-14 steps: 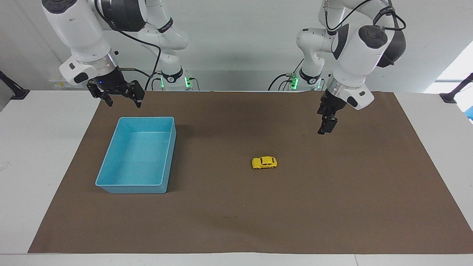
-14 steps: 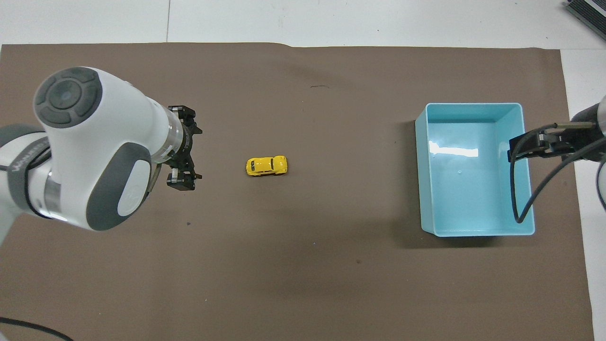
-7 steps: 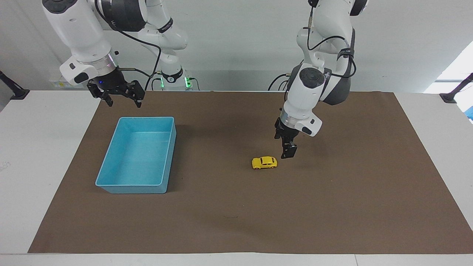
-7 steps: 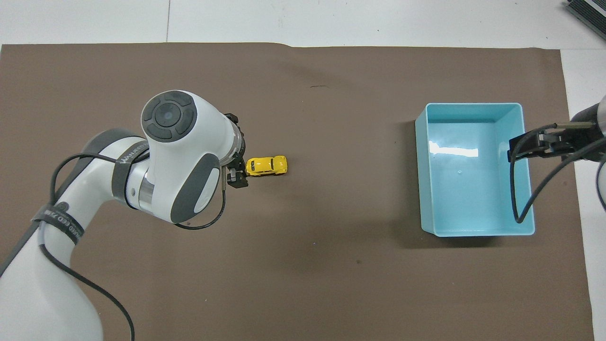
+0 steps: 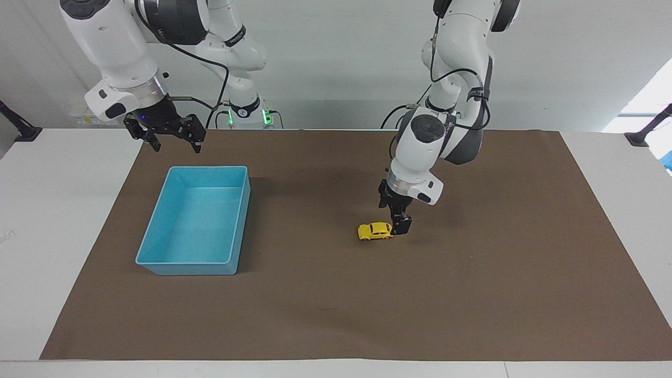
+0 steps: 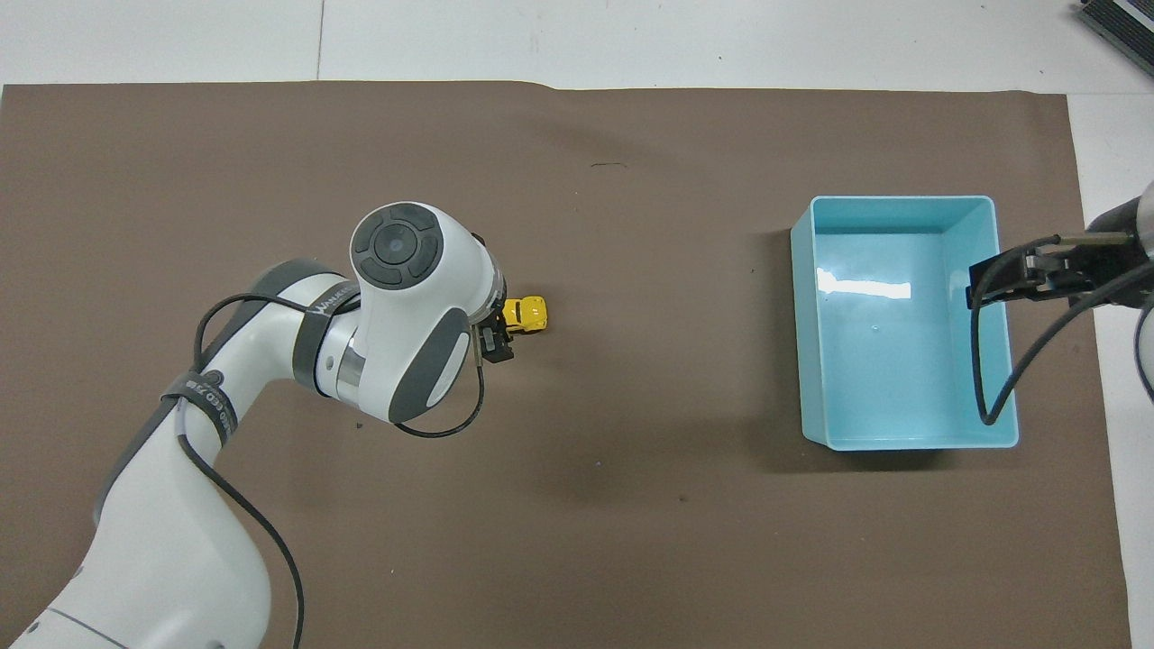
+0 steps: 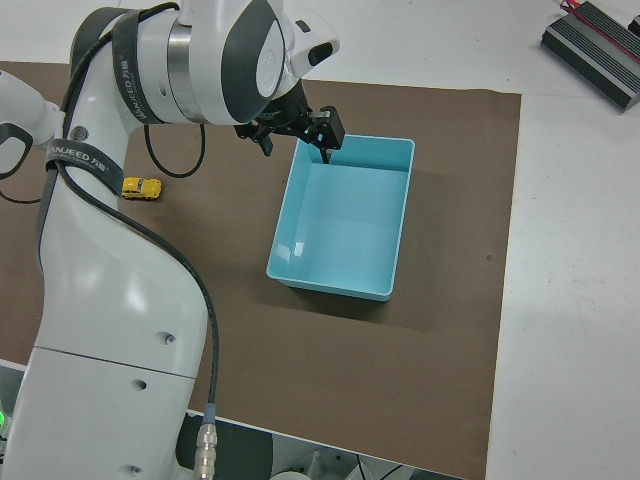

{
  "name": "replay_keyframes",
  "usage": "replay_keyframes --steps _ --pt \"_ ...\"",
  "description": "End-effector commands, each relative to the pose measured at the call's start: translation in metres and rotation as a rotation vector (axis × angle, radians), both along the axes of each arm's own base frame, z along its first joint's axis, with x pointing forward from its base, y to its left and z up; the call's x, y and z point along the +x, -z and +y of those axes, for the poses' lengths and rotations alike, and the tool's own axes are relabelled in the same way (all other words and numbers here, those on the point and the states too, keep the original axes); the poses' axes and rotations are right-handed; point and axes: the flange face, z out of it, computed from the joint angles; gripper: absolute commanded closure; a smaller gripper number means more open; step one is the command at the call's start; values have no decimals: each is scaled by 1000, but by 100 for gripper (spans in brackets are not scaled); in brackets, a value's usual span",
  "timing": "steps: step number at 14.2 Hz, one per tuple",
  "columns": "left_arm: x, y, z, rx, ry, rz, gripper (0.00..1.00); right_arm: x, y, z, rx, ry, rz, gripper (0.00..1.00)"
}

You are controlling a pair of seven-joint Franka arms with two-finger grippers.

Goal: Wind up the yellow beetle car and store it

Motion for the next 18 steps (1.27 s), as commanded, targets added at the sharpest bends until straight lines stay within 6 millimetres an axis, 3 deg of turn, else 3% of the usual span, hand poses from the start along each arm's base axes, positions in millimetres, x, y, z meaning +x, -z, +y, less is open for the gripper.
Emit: replay_keyframes --steps 1,3,4,5,13,14,17,18 --pt "-16 24 -17 -3 -11 -9 0 -6 0 3 11 2 15 0" --pt "-15 26 -16 3 -9 -6 2 -6 0 3 11 2 15 0" --pt "-16 27 -15 6 -4 -5 10 -6 0 3 11 2 15 0" --pt "-16 29 -13 10 -4 0 12 -6 0 3 11 2 15 0" --pt "-8 36 -6 8 -10 -10 12 -6 -1 3 11 2 12 0" --pt "-8 35 -7 8 -9 -11 17 -7 0 3 11 2 15 0" --pt "-9 36 -7 17 20 -15 75 -7 0 3 11 2 15 0" --pt "-9 37 -6 25 61 -13 83 -7 0 3 11 2 15 0"
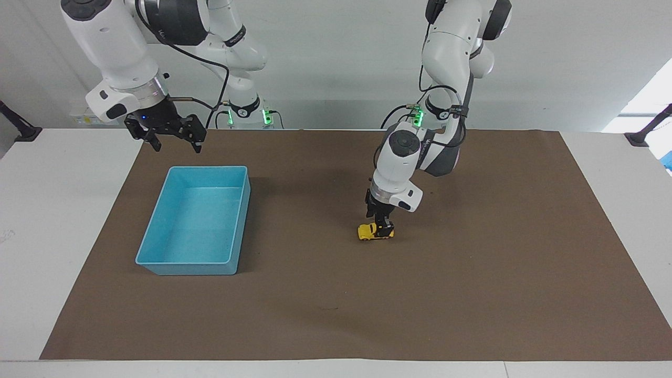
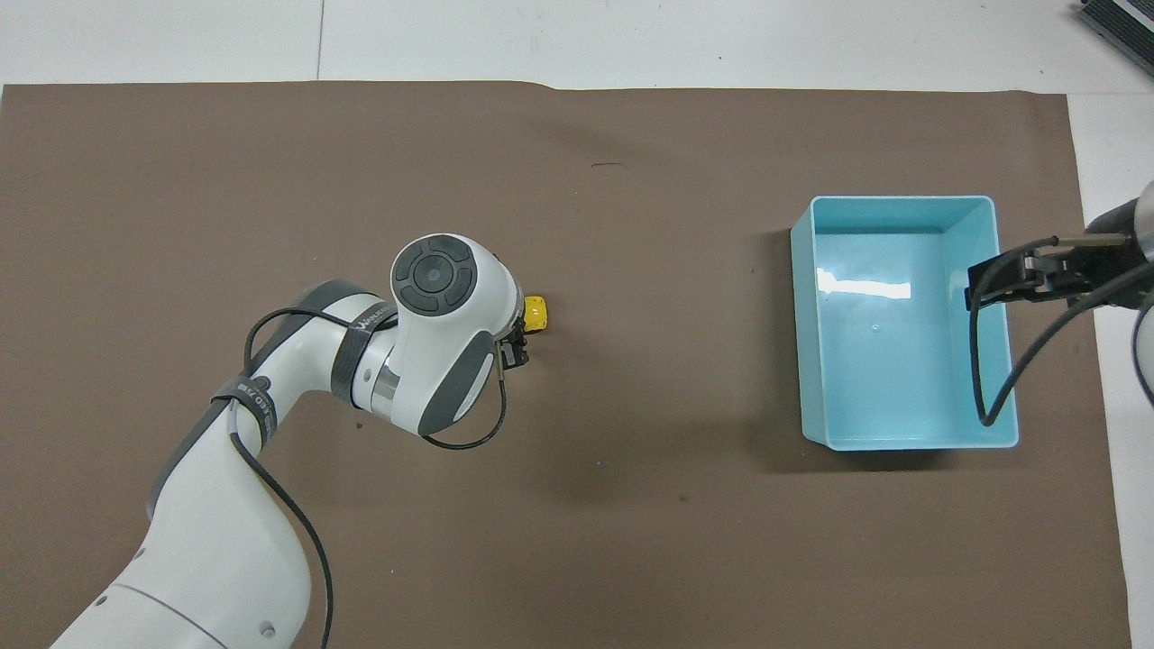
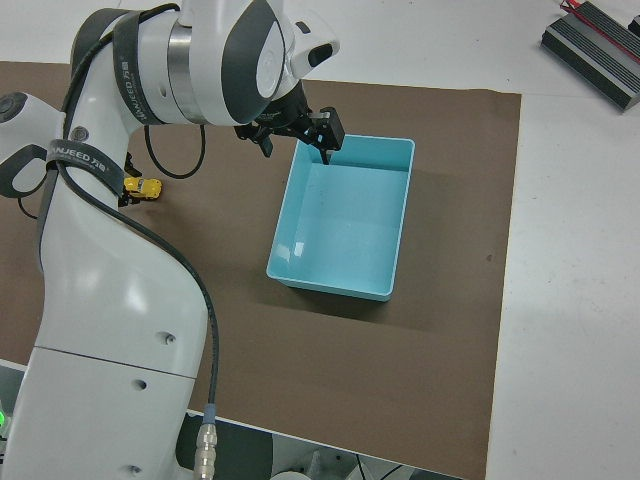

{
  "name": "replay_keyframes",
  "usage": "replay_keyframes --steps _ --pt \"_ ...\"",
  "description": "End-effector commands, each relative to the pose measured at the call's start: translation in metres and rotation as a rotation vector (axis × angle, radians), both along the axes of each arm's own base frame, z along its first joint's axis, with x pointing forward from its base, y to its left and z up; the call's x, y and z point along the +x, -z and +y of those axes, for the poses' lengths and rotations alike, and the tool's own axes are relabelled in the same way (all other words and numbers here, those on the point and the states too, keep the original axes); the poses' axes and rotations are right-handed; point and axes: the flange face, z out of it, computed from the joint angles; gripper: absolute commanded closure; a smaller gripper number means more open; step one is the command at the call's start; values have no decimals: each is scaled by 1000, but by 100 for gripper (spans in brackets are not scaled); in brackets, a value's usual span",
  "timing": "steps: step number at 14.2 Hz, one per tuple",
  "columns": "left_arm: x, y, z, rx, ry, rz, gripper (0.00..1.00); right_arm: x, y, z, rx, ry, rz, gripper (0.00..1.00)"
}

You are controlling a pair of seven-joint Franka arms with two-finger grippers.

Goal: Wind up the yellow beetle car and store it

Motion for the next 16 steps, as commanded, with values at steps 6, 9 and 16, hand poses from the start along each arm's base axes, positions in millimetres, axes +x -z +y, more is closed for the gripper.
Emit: replay_keyframes --steps 6,9,16 --pt "-5 8 4 26 142 -2 94 -6 -1 3 11 2 10 0" --pt "-5 11 8 32 177 3 94 -6 -1 3 11 2 10 0" --pt "13 17 50 45 192 12 94 -6 -1 3 11 2 12 0"
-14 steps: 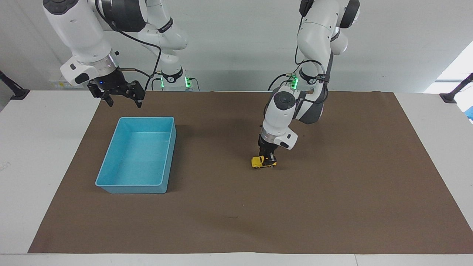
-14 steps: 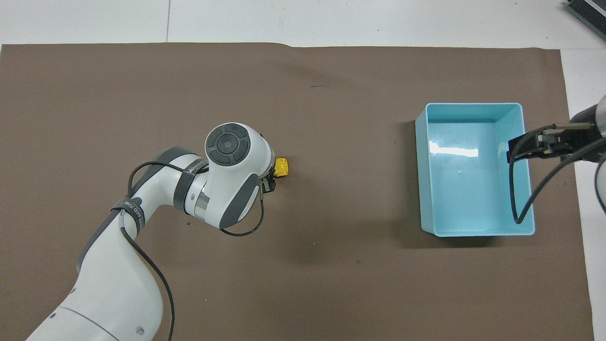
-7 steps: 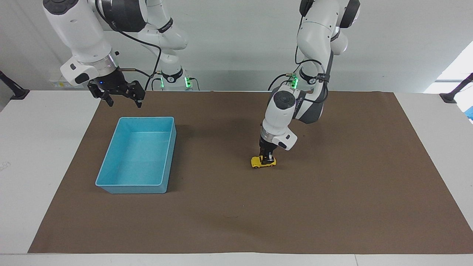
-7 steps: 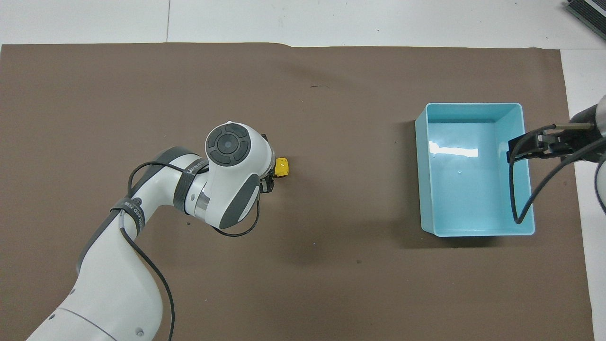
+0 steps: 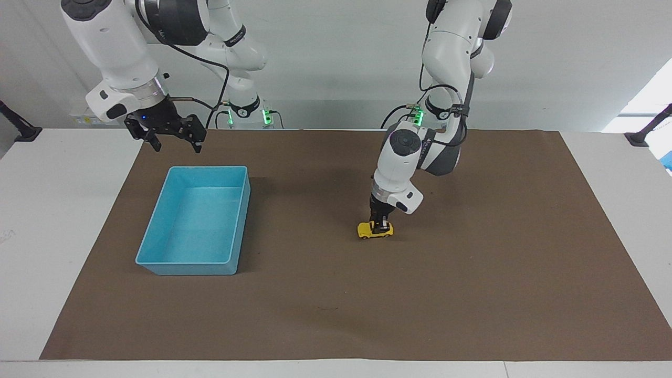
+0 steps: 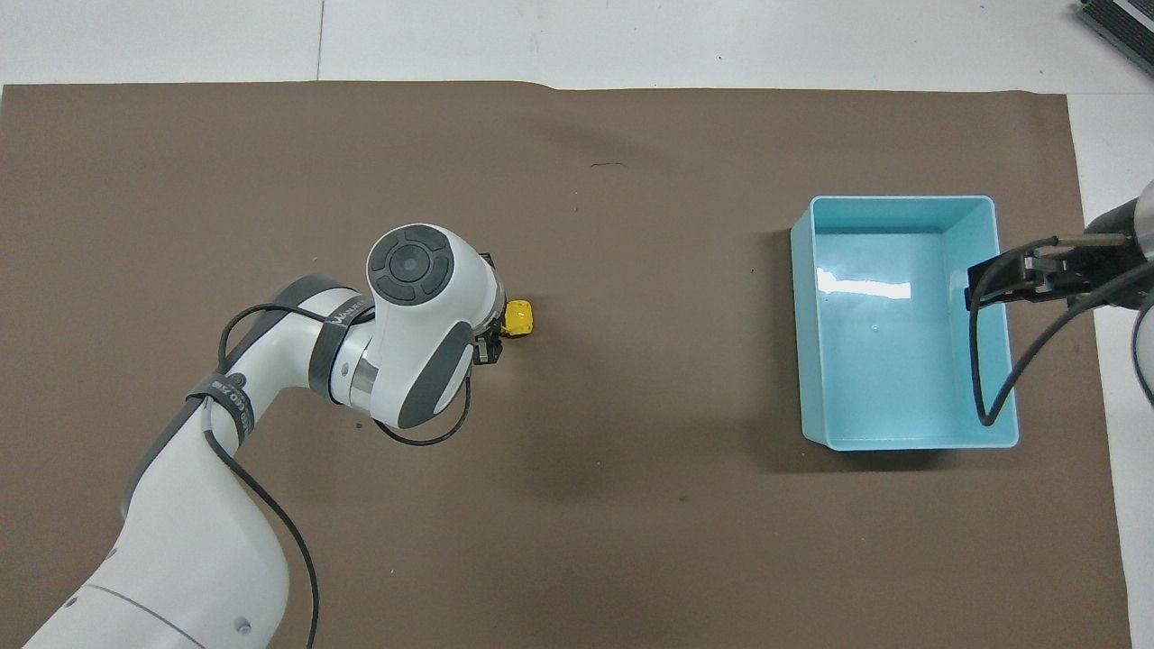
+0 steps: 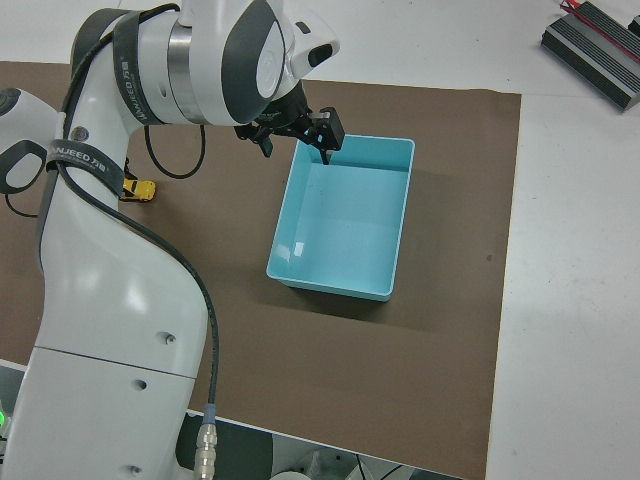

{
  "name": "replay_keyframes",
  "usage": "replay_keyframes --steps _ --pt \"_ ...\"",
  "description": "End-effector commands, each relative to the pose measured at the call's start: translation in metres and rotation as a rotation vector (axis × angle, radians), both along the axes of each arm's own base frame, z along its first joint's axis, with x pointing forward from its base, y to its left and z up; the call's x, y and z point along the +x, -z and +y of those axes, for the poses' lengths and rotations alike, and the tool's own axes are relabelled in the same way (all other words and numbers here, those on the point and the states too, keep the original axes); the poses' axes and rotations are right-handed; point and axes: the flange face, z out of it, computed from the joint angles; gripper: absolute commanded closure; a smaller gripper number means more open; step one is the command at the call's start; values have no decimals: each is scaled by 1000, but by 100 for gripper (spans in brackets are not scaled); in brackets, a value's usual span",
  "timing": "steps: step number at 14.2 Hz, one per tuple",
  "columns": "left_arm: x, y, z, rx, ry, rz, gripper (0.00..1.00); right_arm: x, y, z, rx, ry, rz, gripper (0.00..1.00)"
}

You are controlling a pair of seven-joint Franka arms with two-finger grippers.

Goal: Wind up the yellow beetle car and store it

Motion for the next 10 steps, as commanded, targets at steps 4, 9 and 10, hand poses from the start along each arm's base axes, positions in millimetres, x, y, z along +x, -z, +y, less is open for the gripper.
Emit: replay_keyframes --steps 4,9,10 --pt "17 25 56 29 57 13 94 -6 -1 2 11 2 12 0" --pt "29 27 84 32 75 13 93 -6 -1 2 11 2 12 0" --pt "31 26 87 31 72 10 92 -6 -1 2 11 2 12 0"
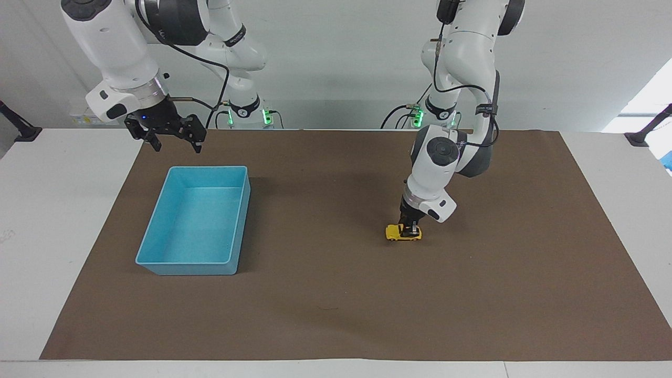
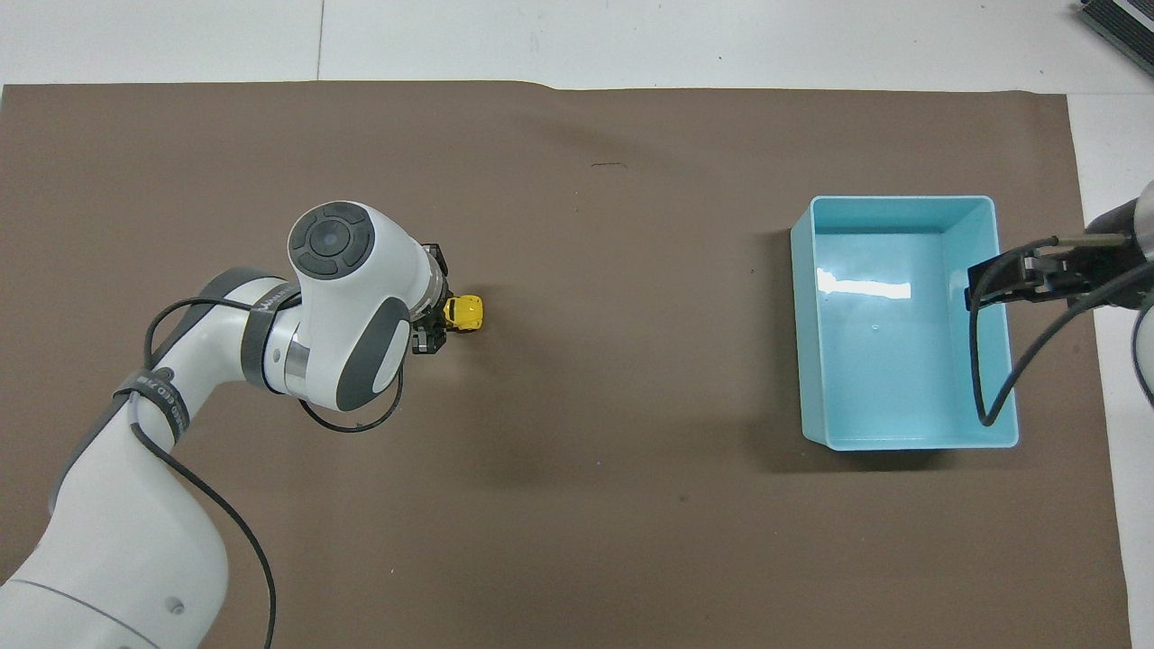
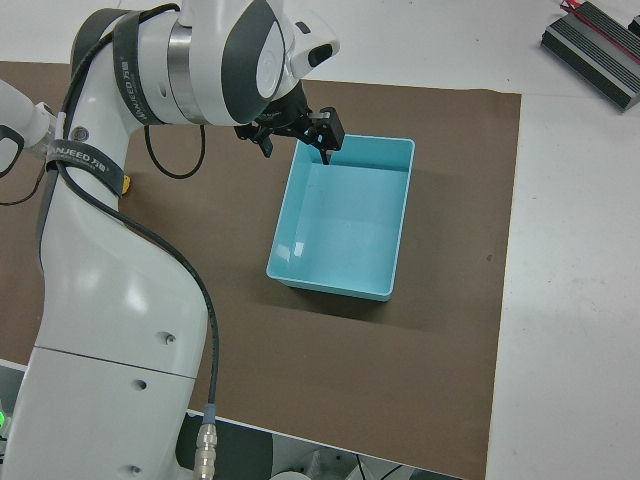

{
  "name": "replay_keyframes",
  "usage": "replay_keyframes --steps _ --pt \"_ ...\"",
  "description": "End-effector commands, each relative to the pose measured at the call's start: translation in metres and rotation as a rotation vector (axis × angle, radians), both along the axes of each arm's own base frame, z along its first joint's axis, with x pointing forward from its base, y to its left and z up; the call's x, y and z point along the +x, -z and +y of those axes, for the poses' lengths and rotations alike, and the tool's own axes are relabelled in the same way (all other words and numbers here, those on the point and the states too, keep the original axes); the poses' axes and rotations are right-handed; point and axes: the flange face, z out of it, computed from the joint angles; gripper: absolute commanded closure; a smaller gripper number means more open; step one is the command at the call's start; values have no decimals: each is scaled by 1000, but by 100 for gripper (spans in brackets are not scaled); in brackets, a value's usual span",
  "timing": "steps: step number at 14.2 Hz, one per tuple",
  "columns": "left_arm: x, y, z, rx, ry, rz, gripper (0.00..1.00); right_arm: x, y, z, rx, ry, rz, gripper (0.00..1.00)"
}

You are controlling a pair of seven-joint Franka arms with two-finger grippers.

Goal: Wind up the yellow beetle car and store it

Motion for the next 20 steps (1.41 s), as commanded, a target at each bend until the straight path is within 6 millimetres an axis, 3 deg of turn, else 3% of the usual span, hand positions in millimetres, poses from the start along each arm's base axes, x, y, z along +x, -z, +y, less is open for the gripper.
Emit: replay_keyframes --steps 1,5,6,8,14,20 --pt "13 26 26 11 3 -11 92 -6 -1 2 11 2 12 0" --pt "13 26 27 11 1 -11 88 -6 -1 2 11 2 12 0" --pt "13 27 28 12 3 -9 79 -6 -1 2 11 2 12 0" --pt "16 25 30 11 9 -13 0 -6 -1 2 11 2 12 0" --pt "18 -5 24 17 16 32 0 -6 -1 2 11 2 12 0" --pt "20 -7 22 15 22 28 0 -6 -1 2 11 2 12 0"
